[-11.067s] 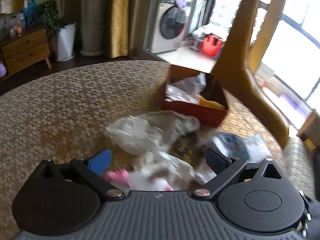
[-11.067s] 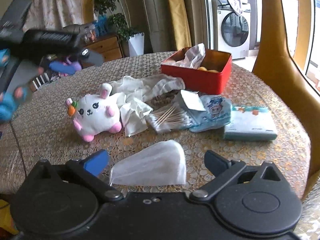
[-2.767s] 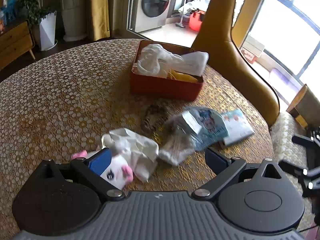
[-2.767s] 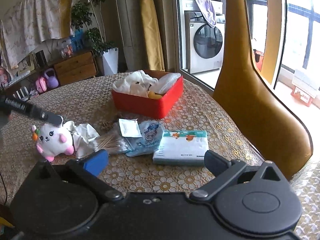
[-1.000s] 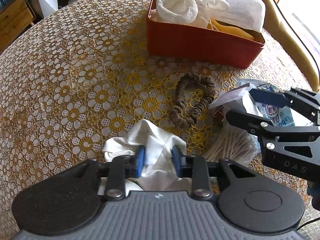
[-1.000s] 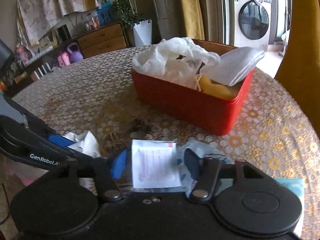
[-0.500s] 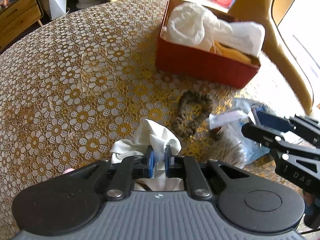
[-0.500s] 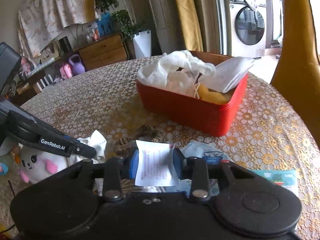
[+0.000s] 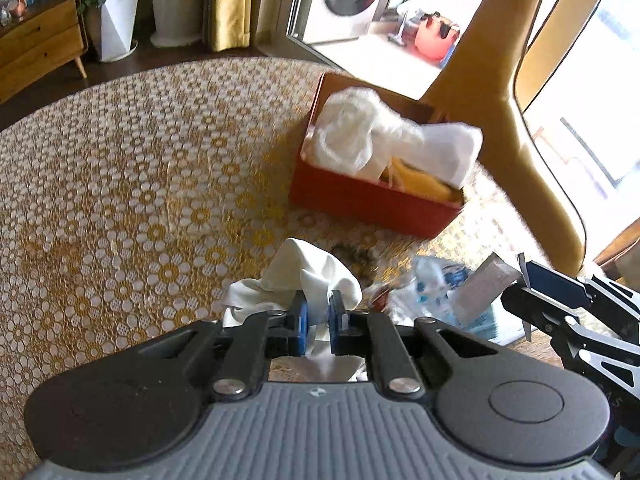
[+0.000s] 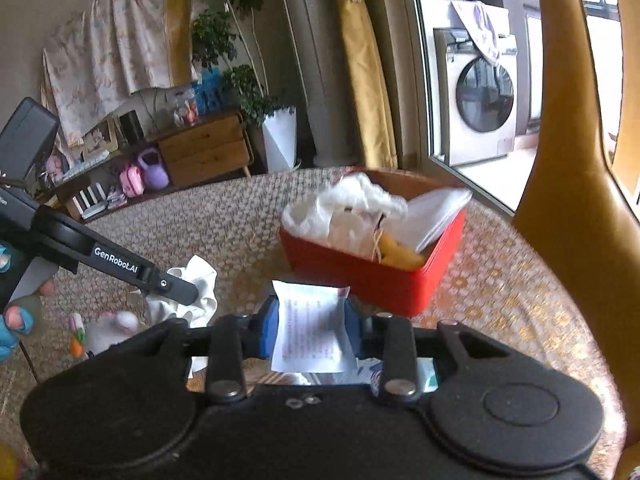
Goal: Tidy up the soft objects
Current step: 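Carry the glove with the left tool while the right tool carries the sachet over the red box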
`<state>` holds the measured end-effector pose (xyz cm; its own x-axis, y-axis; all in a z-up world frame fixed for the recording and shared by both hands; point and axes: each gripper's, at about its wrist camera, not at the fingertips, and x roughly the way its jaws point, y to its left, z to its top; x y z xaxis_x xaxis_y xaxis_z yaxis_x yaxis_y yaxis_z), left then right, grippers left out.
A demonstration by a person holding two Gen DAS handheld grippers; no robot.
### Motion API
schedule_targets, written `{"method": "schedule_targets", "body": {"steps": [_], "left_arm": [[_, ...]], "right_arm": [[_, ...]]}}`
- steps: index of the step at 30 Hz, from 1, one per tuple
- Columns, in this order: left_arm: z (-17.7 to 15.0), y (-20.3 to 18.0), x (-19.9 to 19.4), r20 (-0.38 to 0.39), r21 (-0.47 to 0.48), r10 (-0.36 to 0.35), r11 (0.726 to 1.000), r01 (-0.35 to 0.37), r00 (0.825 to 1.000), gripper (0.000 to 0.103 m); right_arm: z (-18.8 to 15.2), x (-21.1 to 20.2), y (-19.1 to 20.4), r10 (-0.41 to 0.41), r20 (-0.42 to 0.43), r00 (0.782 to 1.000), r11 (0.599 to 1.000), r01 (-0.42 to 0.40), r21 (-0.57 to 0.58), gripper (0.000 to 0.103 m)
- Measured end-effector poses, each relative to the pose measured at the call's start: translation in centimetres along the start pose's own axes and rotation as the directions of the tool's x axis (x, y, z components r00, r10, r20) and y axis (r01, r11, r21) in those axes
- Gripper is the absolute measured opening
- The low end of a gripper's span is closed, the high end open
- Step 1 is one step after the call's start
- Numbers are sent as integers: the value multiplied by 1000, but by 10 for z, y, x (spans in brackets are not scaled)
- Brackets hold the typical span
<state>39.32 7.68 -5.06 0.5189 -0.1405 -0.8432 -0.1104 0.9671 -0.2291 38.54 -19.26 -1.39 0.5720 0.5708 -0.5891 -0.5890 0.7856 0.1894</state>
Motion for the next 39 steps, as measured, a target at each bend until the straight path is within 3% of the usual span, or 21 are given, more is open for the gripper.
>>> {"method": "schedule_targets", "body": {"steps": [9, 18, 34, 39], "left_arm": [[23, -28, -34, 84, 39, -35, 999, 32, 996, 10], [65, -59, -41, 188, 111, -44, 994, 23, 981, 10], [119, -81, 34, 240, 114, -38, 993, 11, 970, 10], [125, -78, 64, 214, 105, -19, 994, -3, 977, 10]], "right_arm": [[29, -25, 4, -61, 74, 995, 997, 65, -49, 34], [49, -16, -2, -131, 118, 984, 986, 142, -92, 34], [62, 53, -22, -183, 103, 978, 976, 193, -104, 34], [59, 83, -31, -200, 61, 978, 975, 204, -84, 34]]}}
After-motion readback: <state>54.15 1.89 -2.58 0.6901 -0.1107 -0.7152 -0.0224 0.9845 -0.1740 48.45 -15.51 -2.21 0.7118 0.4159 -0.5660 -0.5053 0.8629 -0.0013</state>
